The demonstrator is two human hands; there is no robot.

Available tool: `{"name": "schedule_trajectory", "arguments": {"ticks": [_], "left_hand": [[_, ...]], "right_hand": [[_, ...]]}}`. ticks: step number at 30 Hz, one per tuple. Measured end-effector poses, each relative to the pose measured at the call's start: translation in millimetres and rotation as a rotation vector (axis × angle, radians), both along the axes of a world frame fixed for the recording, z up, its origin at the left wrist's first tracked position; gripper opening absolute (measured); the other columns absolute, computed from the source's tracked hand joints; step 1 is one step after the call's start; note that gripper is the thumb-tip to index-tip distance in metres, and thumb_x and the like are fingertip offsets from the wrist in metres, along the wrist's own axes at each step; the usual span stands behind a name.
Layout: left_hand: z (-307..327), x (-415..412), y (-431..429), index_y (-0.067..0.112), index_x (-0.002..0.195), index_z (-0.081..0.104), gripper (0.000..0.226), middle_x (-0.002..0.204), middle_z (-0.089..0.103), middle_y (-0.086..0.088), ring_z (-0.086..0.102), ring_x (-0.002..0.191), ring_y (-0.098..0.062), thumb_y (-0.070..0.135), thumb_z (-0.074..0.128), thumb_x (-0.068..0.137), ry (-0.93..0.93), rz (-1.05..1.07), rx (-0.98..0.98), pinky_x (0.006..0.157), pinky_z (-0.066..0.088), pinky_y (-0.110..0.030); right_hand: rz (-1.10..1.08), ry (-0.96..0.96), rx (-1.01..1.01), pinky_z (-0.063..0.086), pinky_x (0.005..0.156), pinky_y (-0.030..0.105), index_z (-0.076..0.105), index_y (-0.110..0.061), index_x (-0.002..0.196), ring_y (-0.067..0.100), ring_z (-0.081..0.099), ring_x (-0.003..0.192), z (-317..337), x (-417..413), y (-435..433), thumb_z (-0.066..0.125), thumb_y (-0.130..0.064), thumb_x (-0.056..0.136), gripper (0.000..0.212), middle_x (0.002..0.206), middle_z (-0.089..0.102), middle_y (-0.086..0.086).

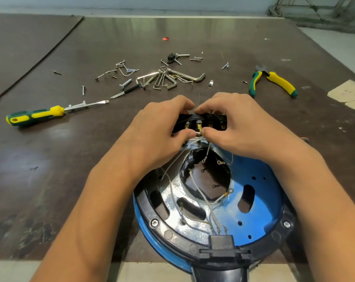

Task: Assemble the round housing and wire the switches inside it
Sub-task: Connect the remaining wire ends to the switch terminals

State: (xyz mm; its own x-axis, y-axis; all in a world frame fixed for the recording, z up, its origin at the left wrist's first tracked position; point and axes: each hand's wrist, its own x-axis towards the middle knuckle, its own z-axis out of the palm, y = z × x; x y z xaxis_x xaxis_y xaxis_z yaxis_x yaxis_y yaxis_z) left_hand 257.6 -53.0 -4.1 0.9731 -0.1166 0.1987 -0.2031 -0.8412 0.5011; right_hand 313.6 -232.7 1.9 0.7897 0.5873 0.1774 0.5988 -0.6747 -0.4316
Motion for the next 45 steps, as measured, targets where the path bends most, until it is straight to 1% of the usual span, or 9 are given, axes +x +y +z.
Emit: {"name": "schedule_trajectory", "arguments": {"ticks": [8, 14, 22, 29, 32, 36, 39, 42, 45], "left_hand": [[-1, 2, -1, 0.022, 0.133, 0.053, 0.05, 0.127, 0.065, 0.003, 0.059, 0.118, -0.018, 0.033, 0.071, 0.088, -0.02, -0.008, 0.035, 0.098, 0.048, -0.043], [1, 2, -3, 0.021, 0.129, 0.052, 0.046, 0.123, 0.065, 0.004, 0.06, 0.112, -0.019, 0.033, 0.069, 0.088, -0.04, -0.036, 0.084, 0.092, 0.049, -0.044], [-1, 3, -3, 0.021, 0.128, 0.053, 0.049, 0.121, 0.065, 0.002, 0.061, 0.111, -0.02, 0.036, 0.072, 0.086, -0.031, -0.003, 0.05, 0.092, 0.05, -0.045], [-2, 5, -2, 0.02, 0.128, 0.058, 0.047, 0.12, 0.064, 0.003, 0.059, 0.112, -0.015, 0.042, 0.068, 0.087, 0.002, 0.021, 0.059, 0.096, 0.049, -0.04], [-2, 4, -2, 0.019, 0.128, 0.059, 0.047, 0.121, 0.063, 0.003, 0.058, 0.112, -0.015, 0.041, 0.067, 0.088, -0.003, 0.03, 0.063, 0.096, 0.049, -0.039], [-1, 5, -2, 0.021, 0.127, 0.06, 0.046, 0.118, 0.064, 0.003, 0.059, 0.11, -0.015, 0.043, 0.066, 0.088, -0.011, 0.023, 0.062, 0.094, 0.05, -0.041], [-1, 5, -2, 0.024, 0.129, 0.059, 0.048, 0.117, 0.062, 0.004, 0.059, 0.109, -0.016, 0.047, 0.063, 0.087, 0.019, 0.011, 0.079, 0.093, 0.05, -0.043], [-1, 5, -1, 0.027, 0.131, 0.057, 0.046, 0.12, 0.061, 0.006, 0.058, 0.113, -0.017, 0.045, 0.063, 0.088, 0.046, 0.027, 0.075, 0.093, 0.05, -0.046], [-1, 3, 1, 0.034, 0.13, 0.052, 0.042, 0.124, 0.06, 0.01, 0.056, 0.114, -0.018, 0.049, 0.058, 0.091, 0.072, 0.062, 0.1, 0.091, 0.051, -0.047]], "right_hand": [[-0.011, -0.001, -0.002, 0.044, 0.088, 0.023, 0.068, -0.023, 0.125, 0.013, 0.058, 0.106, 1, 0, 1, 0.07, -0.024, 0.086, 0.04, 0.115, 0.065, -0.001], [-0.011, -0.026, -0.007, 0.043, 0.086, 0.023, 0.069, -0.021, 0.124, 0.014, 0.06, 0.104, 3, 0, 2, 0.071, -0.023, 0.086, 0.038, 0.114, 0.069, 0.001], [-0.02, -0.004, -0.002, 0.044, 0.085, 0.019, 0.068, -0.023, 0.126, 0.011, 0.062, 0.103, 2, 0, 3, 0.069, -0.022, 0.086, 0.04, 0.116, 0.069, -0.001], [-0.006, 0.001, 0.034, 0.051, 0.083, 0.027, 0.072, -0.023, 0.12, 0.01, 0.063, 0.096, 1, 0, 1, 0.068, -0.02, 0.084, 0.036, 0.106, 0.07, -0.002], [-0.01, -0.008, 0.043, 0.047, 0.081, 0.022, 0.072, -0.023, 0.12, 0.009, 0.061, 0.095, -1, 2, 0, 0.068, -0.019, 0.085, 0.035, 0.106, 0.07, -0.002], [-0.013, -0.013, 0.027, 0.044, 0.084, 0.021, 0.07, -0.024, 0.123, 0.01, 0.059, 0.101, -3, 3, 0, 0.068, -0.022, 0.088, 0.035, 0.111, 0.067, -0.003], [-0.01, -0.016, 0.038, 0.044, 0.083, 0.02, 0.071, -0.025, 0.122, 0.008, 0.059, 0.1, -3, 4, 0, 0.07, -0.022, 0.087, 0.034, 0.11, 0.068, -0.004], [-0.02, 0.021, 0.113, 0.048, 0.085, 0.017, 0.07, -0.026, 0.12, 0.002, 0.061, 0.098, -2, 4, -3, 0.071, -0.022, 0.088, 0.033, 0.109, 0.07, -0.007], [-0.084, 0.052, 0.334, 0.052, 0.083, 0.017, 0.072, -0.025, 0.115, 0.001, 0.065, 0.098, 4, 5, -12, 0.069, -0.021, 0.089, 0.027, 0.103, 0.071, -0.009]]}}
